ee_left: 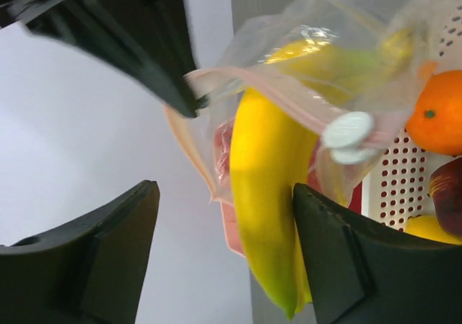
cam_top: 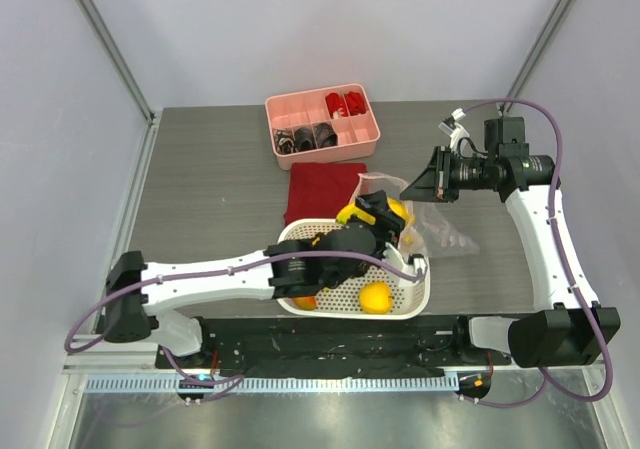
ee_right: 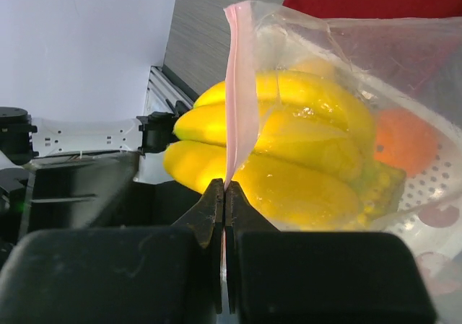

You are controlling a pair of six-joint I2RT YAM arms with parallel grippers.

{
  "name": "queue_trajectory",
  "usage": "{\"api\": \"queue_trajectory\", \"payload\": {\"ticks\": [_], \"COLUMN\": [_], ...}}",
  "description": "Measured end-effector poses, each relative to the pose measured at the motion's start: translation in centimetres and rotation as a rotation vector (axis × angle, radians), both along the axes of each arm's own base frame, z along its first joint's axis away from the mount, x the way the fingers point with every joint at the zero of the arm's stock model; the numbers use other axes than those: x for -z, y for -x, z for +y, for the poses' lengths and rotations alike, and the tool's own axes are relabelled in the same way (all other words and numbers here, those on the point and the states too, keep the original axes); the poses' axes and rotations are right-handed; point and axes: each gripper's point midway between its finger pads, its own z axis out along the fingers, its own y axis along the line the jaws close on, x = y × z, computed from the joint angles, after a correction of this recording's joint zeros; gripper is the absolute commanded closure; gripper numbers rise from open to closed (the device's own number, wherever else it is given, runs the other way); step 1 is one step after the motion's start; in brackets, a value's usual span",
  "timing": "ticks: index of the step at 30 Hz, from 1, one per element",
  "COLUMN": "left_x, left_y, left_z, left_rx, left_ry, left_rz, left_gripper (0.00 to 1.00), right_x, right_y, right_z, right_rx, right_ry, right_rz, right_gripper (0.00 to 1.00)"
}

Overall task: Place the food in the zip-top bag and seal the zipper
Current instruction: Place the fake fruit in the zipper food storage bag, then pick up the fake fruit from the bin.

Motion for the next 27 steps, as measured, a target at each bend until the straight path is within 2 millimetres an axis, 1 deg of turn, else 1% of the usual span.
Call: {"api": "queue_trajectory", "payload": {"ticks": [1,3,5,6,7,8,10,11,12,13,14,15,16,18,19,21,22,23,24,27], "left_x": [-0.7,-2.8,-5.2,-6.6,-8.2,-9.5,-12.3,-13.4,-14.1,-14.4,-14.4,-14.1,-13.5,-11.6,-10.3,-7.5,-6.4,-5.3,-4.3,-2.7], "left_y": [0.2,0.3,0.1,-0.2,-0.9,-1.6,-3.6,-4.5,-5.3,-6.0,-6.7,-7.2,-7.5,-7.9,-8.0,-8.1,-8.1,-8.0,-7.7,-6.8], "left_z": [0.3,1.3,3.0,4.2,5.8,6.9,9.8,11.1,12.3,13.2,14.1,14.4,14.4,13.6,12.9,11.4,10.9,10.4,9.9,9.4], "left_rx": [0.0,-0.014,-0.041,-0.067,-0.102,-0.129,-0.21,-0.246,-0.281,-0.315,-0.348,-0.37,-0.392,-0.418,-0.431,-0.466,-0.481,-0.494,-0.503,-0.51], "left_ry": [0.033,0.139,0.261,0.336,0.426,0.492,0.667,0.746,0.821,0.872,0.926,0.966,0.997,1.023,1.025,1.01,1.0,0.985,0.965,0.912], "left_rz": [0.011,0.052,0.099,0.135,0.181,0.211,0.293,0.332,0.381,0.419,0.473,0.533,0.602,0.738,0.821,0.974,1.023,1.072,1.117,1.188], "left_gripper": [0.12,0.08,0.05,0.05,0.05,0.05,0.13,0.16,0.21,0.23,0.24,0.26,0.25,0.23,0.23,0.17,0.14,0.09,0.07,0.02], "right_x": [-0.1,-0.3,-0.7,-1.2,-1.9,-2.3,-3.5,-4.0,-4.5,-4.8,-4.9,-4.9,-4.9,-4.9,-5.0,-5.0,-5.0,-5.1,-5.2,-5.6], "right_y": [0.1,0.1,0.0,-0.1,-0.4,-0.6,-1.0,-1.1,-1.2,-1.3,-1.3,-1.3,-1.3,-1.4,-1.5,-1.8,-2.0,-2.1,-2.3,-3.0], "right_z": [0.1,0.1,0.0,-0.2,-0.5,-0.8,-1.4,-1.6,-1.8,-1.8,-1.7,-1.7,-1.7,-1.8,-1.8,-2.0,-2.2,-2.4,-2.8,-4.3], "right_rx": [-0.005,-0.009,-0.009,-0.006,0.005,0.015,0.032,0.039,0.04,0.038,0.037,0.039,0.04,0.047,0.051,0.068,0.078,0.092,0.108,0.169], "right_ry": [-0.005,-0.011,-0.018,-0.024,-0.03,-0.032,-0.041,-0.045,-0.05,-0.054,-0.056,-0.057,-0.058,-0.057,-0.053,-0.035,-0.025,-0.011,0.011,0.11], "right_rz": [-0.001,-0.005,-0.018,-0.028,-0.047,-0.062,-0.097,-0.113,-0.126,-0.137,-0.144,-0.14,-0.138,-0.136,-0.137,-0.147,-0.152,-0.158,-0.17,-0.222], "right_gripper": [0.99,0.99,0.99,0.99,0.99,0.99,0.99,0.99,0.99,0.99,0.99,0.99,0.99,0.99,0.99,0.99,0.99,0.99,0.99,0.99]}}
